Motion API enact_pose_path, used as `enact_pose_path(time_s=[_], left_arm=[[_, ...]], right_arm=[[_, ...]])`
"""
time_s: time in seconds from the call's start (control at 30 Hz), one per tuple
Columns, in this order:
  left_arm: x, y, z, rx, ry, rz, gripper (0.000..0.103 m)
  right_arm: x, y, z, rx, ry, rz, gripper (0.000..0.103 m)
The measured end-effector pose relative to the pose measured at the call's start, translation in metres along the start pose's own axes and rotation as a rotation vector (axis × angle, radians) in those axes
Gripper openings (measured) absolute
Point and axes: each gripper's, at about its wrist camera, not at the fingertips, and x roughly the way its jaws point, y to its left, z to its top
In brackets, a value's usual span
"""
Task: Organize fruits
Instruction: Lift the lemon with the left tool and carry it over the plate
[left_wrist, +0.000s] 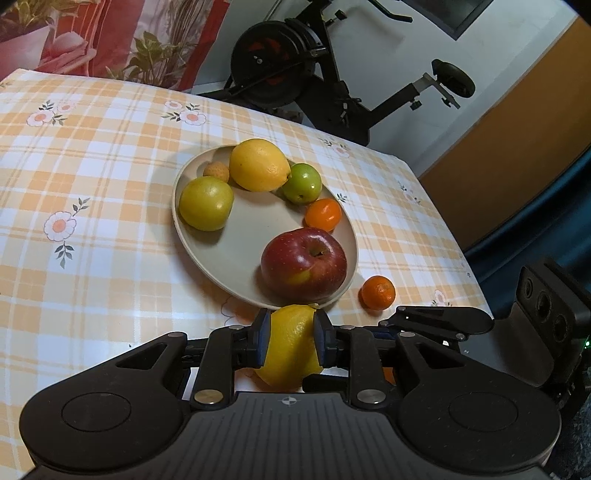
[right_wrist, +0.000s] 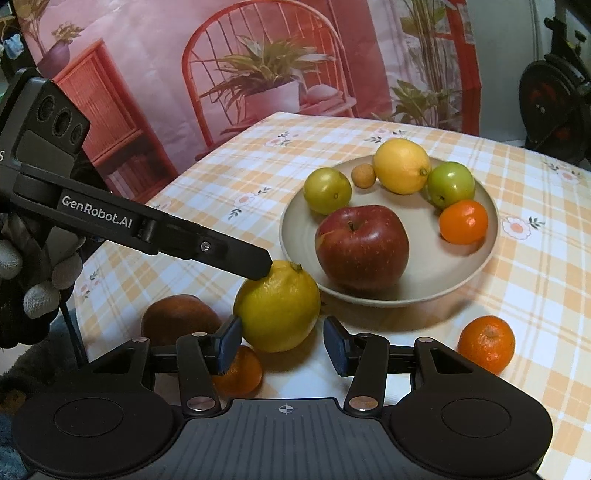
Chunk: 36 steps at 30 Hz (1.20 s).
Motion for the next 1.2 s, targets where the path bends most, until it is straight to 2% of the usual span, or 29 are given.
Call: enact_pose_path(time_s=[0.27,0.37,0.5,0.77,1.2], left_arm=[[-0.001,0.003,0.006,-0.009,-0.011,0.018,0.029],[0.002,0.001,0.006,0.006,-0.005,0.026,0.035],[0.005,0.004,0.004,-0.004,0.004,0.039,0.035],[0.003,0.013,0.004,-0.045,-0.003,0.017,0.036],[0.002,0.017,0.002,-0.061,-0.014,0.0,0.036]], right_arm=[[0.005,0.011,0.005,-0.052,-0.003,0.01,0.037],[0.008,0.016,0.007,-0.079,0.007,0.003,0.037],[0.01,0.016,0.006,-0.071,0.011,-0.003,0.039],[0.016,0.007,0.002,-0.009,0.019,0.009,0.044],[0.027,0.008,0.006,0.022,0.007,0.037,0.046]])
